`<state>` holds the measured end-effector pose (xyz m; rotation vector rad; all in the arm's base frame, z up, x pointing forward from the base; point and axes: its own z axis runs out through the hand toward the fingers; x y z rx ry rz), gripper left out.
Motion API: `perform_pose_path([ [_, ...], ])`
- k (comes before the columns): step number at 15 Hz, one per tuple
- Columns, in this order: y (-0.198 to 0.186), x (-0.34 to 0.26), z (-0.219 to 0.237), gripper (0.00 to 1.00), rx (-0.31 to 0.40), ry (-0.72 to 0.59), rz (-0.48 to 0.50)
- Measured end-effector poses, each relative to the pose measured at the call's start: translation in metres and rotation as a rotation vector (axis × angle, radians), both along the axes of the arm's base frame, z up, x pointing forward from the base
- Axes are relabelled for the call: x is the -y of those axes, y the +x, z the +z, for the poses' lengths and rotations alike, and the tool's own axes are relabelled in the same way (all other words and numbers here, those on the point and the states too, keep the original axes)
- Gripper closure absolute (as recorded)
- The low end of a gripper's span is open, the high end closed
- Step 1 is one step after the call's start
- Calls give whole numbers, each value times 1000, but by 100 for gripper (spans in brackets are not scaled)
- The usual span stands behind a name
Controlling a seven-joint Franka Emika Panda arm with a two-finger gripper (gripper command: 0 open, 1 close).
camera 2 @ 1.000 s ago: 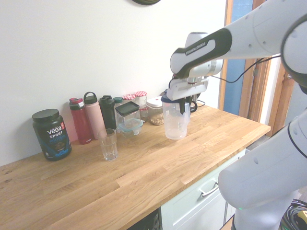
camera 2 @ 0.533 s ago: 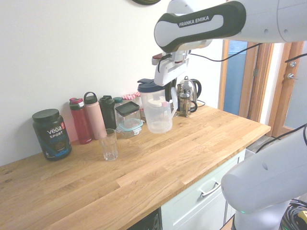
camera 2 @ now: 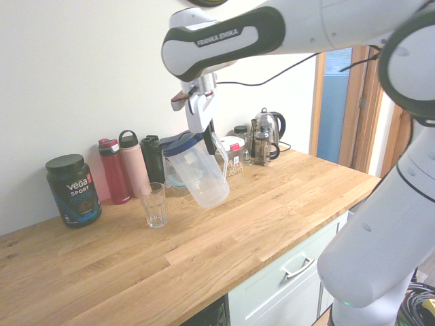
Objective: Pour me some water
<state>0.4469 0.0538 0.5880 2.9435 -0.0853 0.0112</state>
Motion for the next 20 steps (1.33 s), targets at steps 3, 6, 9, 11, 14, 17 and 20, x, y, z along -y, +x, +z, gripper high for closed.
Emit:
perform_pose_path([
  [3,18,-16,-9,100,-105,-129,93],
  [6,35,-31,-22,100,-191,-275,183],
  [9,49,-49,-38,100,-238,-364,244],
  [11,61,-62,-44,100,-250,-387,264],
  [14,85,-66,-54,100,-263,-411,262],
  [17,105,-65,-61,100,-266,-423,258],
  [20,114,-70,-66,100,-281,-439,261],
])
